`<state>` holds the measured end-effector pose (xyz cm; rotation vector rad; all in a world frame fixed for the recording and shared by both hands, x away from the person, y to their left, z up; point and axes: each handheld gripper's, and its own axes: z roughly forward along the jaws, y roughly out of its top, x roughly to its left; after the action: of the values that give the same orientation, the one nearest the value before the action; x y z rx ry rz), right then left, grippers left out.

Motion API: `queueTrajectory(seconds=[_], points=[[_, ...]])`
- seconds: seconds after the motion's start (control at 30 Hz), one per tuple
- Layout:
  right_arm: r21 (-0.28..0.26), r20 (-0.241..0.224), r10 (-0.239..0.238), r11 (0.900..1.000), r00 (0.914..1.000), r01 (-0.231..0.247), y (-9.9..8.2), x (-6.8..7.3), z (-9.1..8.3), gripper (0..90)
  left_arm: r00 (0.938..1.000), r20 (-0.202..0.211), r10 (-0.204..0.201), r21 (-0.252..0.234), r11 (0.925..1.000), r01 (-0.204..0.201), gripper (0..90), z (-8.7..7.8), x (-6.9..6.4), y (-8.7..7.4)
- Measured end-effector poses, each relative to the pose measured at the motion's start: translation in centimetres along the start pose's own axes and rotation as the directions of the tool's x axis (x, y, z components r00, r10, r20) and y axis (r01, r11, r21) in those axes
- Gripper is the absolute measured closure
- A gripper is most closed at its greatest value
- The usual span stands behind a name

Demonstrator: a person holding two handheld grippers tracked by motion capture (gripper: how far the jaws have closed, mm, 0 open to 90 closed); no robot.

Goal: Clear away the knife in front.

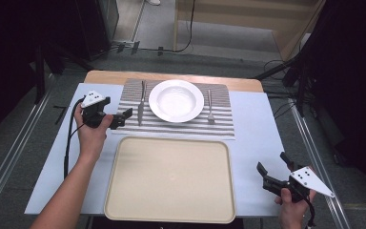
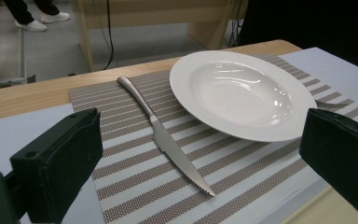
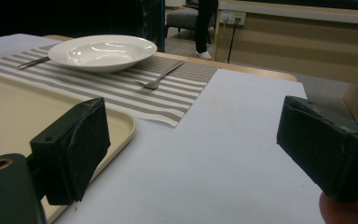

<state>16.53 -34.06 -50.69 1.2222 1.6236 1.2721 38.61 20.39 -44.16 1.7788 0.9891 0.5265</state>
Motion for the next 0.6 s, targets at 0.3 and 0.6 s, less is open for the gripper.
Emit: queueTrajectory(seconds=[0.3, 0.6], points=[[0.002, -0.009, 0.003, 1.0, 1.0, -0.003, 0.0, 0.1, 0.1, 9.9, 1.0, -0.004, 0.008, 0.035, 0.9994, -0.008, 0.0, 2.5, 0.2, 1.1], [0.004, -0.015, 0.0, 1.0, 0.9999, 0.0, -0.1, 0.1, 0.2, 9.9, 1.0, 0.002, 0.002, 0.091, 0.9959, -0.002, 0.0, 5.0, 0.6, 2.1]])
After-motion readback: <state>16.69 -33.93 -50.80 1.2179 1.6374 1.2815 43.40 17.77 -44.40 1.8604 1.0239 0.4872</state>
